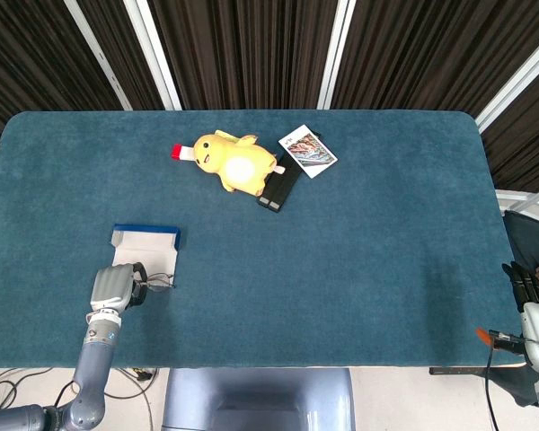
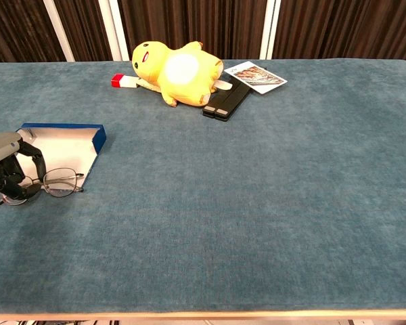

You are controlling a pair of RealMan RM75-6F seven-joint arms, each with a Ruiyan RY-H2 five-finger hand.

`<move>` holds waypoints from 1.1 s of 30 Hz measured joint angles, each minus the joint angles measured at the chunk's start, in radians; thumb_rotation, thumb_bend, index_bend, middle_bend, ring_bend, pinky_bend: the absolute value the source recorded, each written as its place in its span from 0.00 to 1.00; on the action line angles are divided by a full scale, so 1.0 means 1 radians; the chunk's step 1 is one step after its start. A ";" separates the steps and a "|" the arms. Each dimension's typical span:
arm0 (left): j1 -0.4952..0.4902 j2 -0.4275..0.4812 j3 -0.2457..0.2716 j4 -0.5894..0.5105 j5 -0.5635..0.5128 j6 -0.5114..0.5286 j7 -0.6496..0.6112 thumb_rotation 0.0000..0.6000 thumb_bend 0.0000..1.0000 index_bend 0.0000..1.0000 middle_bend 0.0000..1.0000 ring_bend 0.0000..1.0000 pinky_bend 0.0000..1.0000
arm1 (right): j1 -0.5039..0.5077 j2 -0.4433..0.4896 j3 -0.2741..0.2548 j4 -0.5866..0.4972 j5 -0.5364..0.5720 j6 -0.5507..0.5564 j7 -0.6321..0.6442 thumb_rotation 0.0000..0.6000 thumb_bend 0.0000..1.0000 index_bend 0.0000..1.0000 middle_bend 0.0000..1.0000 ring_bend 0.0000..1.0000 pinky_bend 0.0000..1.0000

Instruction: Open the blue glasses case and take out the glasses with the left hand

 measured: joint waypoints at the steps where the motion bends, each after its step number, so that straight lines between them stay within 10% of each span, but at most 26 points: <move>1: 0.000 0.000 0.000 0.000 0.000 0.000 -0.001 1.00 0.46 0.55 1.00 0.99 1.00 | 0.000 0.000 0.000 0.000 0.000 0.000 0.000 1.00 0.16 0.00 0.00 0.00 0.20; 33: -0.138 -0.130 -0.069 -0.022 0.000 -0.017 0.060 1.00 0.53 0.60 1.00 0.99 1.00 | 0.000 0.000 0.001 -0.002 0.002 0.001 -0.002 1.00 0.16 0.00 0.00 0.00 0.20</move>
